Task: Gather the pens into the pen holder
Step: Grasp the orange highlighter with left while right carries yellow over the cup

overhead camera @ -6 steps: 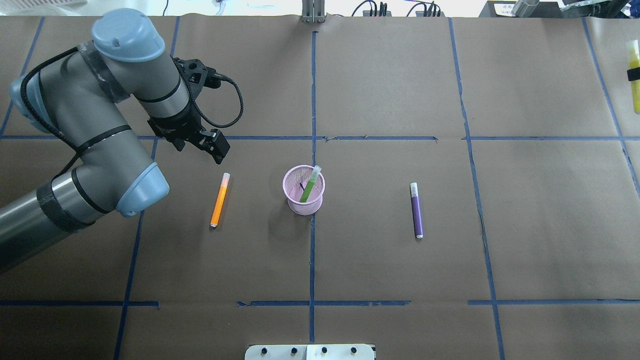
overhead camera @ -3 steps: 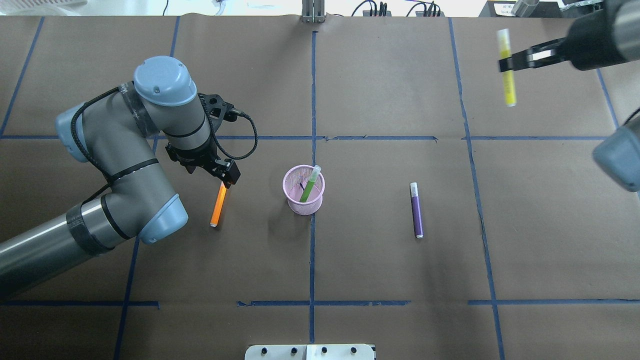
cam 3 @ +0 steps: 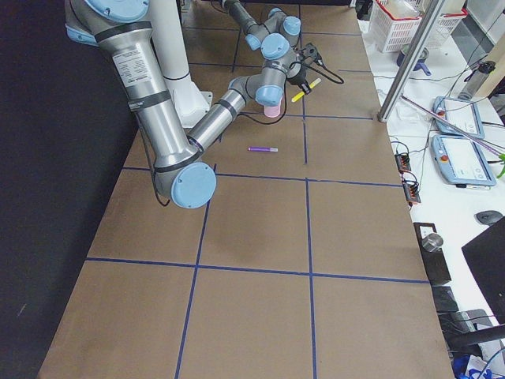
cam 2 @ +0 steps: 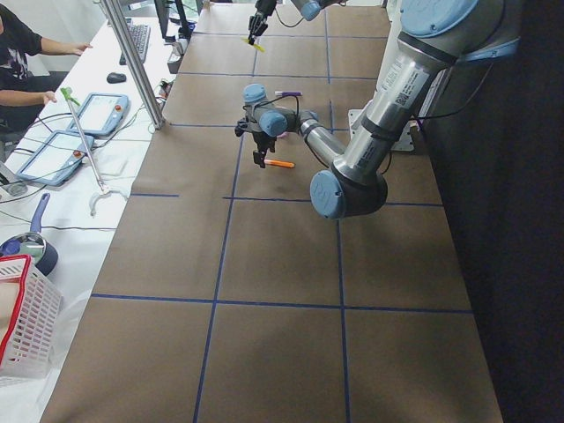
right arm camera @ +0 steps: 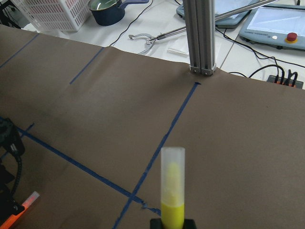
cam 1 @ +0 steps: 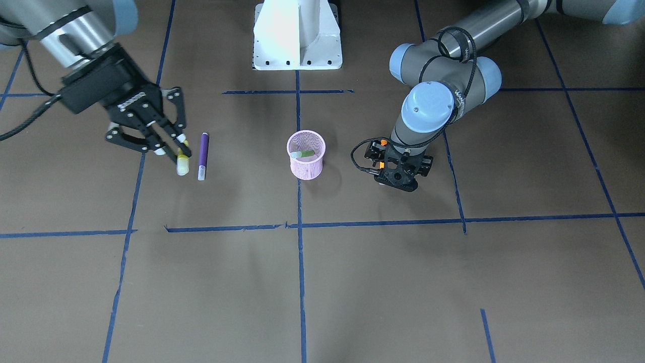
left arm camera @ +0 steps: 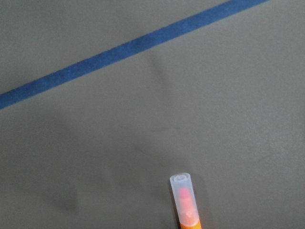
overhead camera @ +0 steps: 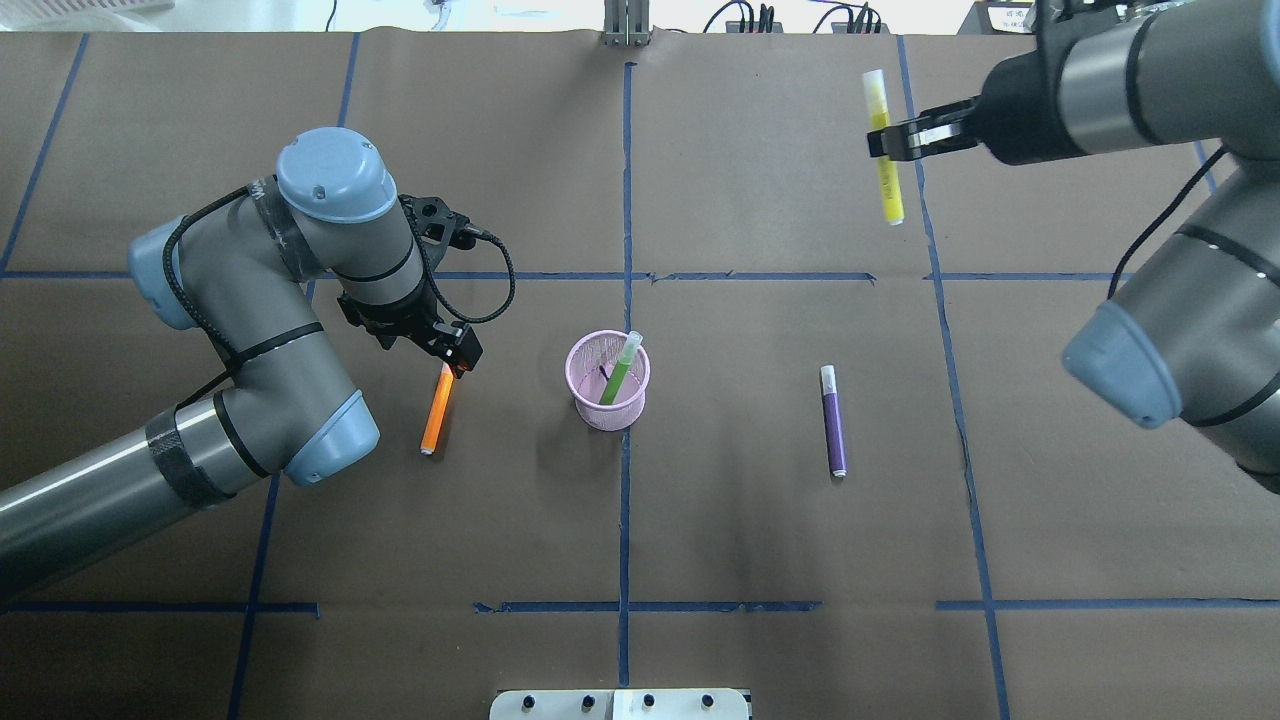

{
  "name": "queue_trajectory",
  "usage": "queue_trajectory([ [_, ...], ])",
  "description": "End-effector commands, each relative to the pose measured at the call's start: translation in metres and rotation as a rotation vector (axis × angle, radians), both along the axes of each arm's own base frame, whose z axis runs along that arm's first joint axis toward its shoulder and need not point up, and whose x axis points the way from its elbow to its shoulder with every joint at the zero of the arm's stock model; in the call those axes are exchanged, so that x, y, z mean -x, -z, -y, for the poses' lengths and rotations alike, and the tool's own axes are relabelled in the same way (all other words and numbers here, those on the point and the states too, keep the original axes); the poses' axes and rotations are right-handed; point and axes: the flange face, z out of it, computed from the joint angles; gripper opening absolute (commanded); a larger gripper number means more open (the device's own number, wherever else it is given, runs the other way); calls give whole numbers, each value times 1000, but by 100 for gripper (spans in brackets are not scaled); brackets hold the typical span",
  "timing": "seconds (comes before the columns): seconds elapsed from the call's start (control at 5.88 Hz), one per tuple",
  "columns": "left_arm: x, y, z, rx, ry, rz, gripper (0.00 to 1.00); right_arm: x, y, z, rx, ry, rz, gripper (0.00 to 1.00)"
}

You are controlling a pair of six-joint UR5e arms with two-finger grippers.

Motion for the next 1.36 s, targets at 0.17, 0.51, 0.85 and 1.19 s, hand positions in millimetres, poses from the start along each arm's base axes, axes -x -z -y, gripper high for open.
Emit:
queue_trajectory([
  [0.17, -14, -16, -11, 28, 12, -5, 100, 60, 43, -31, 9, -26, 49, 1],
  [0.51, -14, -16, -11, 27, 11, -5, 100, 104, 75, -56, -30, -83, 78, 1],
  [0.85, -15, -12, -10, 24, 12, -10, 100, 144, 87, -70, -35, -146, 84, 1],
  [1.19, -16, -10, -11, 21, 10, -13, 100, 192, 74, -72, -12, -174, 37, 1],
])
